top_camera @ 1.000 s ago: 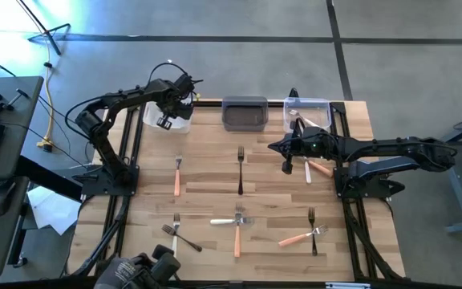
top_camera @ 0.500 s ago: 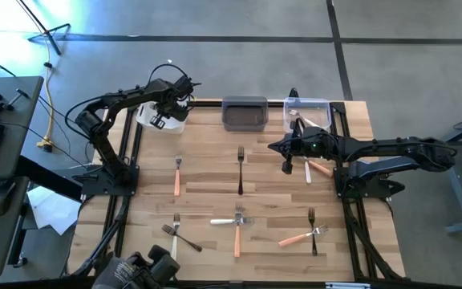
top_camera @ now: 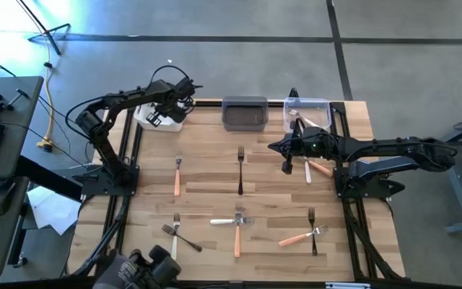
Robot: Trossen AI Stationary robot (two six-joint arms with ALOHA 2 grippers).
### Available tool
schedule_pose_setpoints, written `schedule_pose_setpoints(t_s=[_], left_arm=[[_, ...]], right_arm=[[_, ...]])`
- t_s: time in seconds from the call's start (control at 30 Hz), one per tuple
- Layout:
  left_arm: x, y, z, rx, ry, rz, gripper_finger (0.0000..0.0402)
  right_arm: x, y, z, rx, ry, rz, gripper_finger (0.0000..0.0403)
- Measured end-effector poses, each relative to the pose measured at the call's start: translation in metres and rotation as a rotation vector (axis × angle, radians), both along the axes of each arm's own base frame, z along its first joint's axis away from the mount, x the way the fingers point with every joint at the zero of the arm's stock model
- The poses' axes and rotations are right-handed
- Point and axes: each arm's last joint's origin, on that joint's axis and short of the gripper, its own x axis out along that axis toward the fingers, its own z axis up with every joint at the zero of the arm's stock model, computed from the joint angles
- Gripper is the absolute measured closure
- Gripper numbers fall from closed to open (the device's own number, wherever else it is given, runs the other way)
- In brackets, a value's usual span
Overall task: Sort silverware by color (type)
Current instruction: Put the top left black fork into the white bin
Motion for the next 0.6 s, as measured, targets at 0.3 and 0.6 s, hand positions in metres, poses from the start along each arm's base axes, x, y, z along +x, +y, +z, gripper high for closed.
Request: schedule_pose_setpoints(t_s=[0.3, 0.6], left_arm=[[0.006, -0.004, 0.001, 0.040, 0.067, -0.059, 0.0401], [0.011, -0.009, 0.002, 0.060, 0.078, -0.067, 0.0401]], right_arm=[[0.000, 0.000, -0.001, 0.002, 0.009, 0.001, 0.0402], [0.000, 0.000, -0.001, 0.001, 0.009, 0.001, 0.0402]])
